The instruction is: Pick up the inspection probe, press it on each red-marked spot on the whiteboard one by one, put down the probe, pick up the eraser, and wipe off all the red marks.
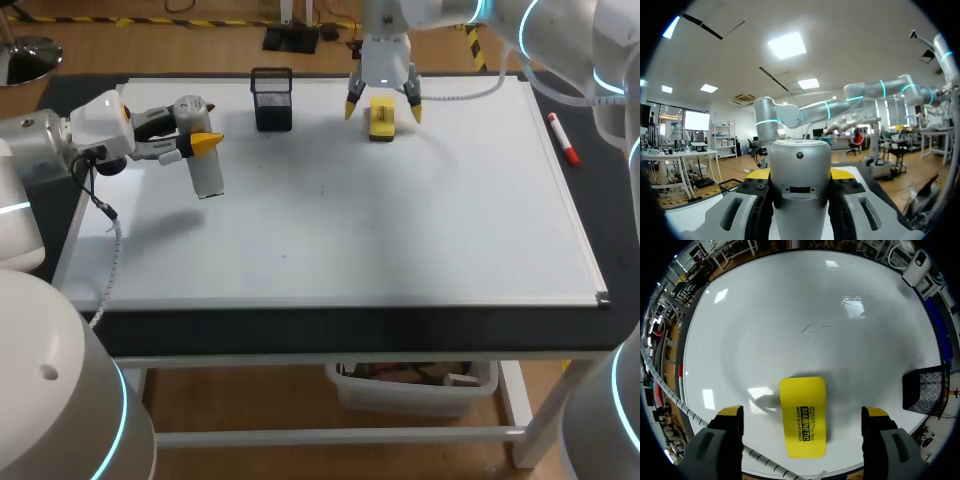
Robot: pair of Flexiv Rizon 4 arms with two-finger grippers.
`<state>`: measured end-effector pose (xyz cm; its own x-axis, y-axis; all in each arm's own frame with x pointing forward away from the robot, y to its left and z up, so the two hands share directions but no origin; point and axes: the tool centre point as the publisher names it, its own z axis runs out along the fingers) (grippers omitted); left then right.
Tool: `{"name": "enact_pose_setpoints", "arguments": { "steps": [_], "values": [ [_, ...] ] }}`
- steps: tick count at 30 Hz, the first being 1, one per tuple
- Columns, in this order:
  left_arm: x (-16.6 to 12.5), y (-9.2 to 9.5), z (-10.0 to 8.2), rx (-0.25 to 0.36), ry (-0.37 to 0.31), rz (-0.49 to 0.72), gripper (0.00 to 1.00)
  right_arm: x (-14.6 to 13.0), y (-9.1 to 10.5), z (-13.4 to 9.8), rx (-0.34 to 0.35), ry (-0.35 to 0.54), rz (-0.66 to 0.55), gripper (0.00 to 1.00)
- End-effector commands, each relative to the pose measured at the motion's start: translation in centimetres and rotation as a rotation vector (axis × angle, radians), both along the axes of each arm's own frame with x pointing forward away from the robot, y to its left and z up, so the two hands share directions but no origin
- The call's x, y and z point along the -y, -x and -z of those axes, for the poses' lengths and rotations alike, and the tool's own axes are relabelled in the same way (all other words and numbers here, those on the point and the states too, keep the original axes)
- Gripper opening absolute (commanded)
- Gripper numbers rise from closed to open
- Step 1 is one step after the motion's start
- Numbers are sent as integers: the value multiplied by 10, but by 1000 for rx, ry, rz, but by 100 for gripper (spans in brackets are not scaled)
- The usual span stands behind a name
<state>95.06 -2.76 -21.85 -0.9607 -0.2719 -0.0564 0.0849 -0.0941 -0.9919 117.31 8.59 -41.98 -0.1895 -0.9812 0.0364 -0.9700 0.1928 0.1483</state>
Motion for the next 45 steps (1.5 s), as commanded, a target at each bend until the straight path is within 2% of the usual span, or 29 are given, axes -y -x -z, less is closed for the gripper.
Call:
{"name": "enact_pose_setpoints", "arguments": {
  "steps": [1, 11, 16, 18, 21, 23, 26, 29, 32, 34, 37, 43, 45],
  "values": [
    [0, 0, 0, 4, 2, 0, 0, 23, 8, -20, 43, -60, 97, 100],
    [0, 0, 0, 4, 2, 0, 0, 84, 6, -66, 109, -351, 586, 100],
    [0, 0, 0, 4, 2, 0, 0, 106, 4, -88, 92, -484, 801, 100],
    [0, 0, 0, 4, 2, 0, 0, 113, 2, -97, 64, -483, 893, 100],
    [0, 0, 0, 4, 2, 0, 0, 121, 2, -111, 41, -540, 978, 100],
    [0, 0, 0, 4, 2, 0, 0, 124, 2, -123, 53, -595, 1007, 100],
    [0, 0, 0, 4, 2, 0, 0, 124, 5, -140, 48, -627, 1031, 100],
    [0, 0, 0, 4, 2, 0, 0, 124, 10, -157, 83, -675, 1049, 100],
    [0, 0, 0, 4, 2, 0, 0, 126, 12, -170, 71, -676, 1090, 100],
    [0, 0, 0, 4, 2, 0, 0, 129, 12, -176, 21, -655, 1120, 100],
    [0, 0, 0, 4, 2, 0, 0, 129, 17, -186, 21, -651, 1128, 100],
    [0, 0, 0, 4, 2, 0, 0, 129, 17, -186, 21, -651, 1128, 100],
    [1, -4, -9, 23, 6, 5, 0, 129, 17, -186, 21, -651, 1128, 100]
  ]
}}
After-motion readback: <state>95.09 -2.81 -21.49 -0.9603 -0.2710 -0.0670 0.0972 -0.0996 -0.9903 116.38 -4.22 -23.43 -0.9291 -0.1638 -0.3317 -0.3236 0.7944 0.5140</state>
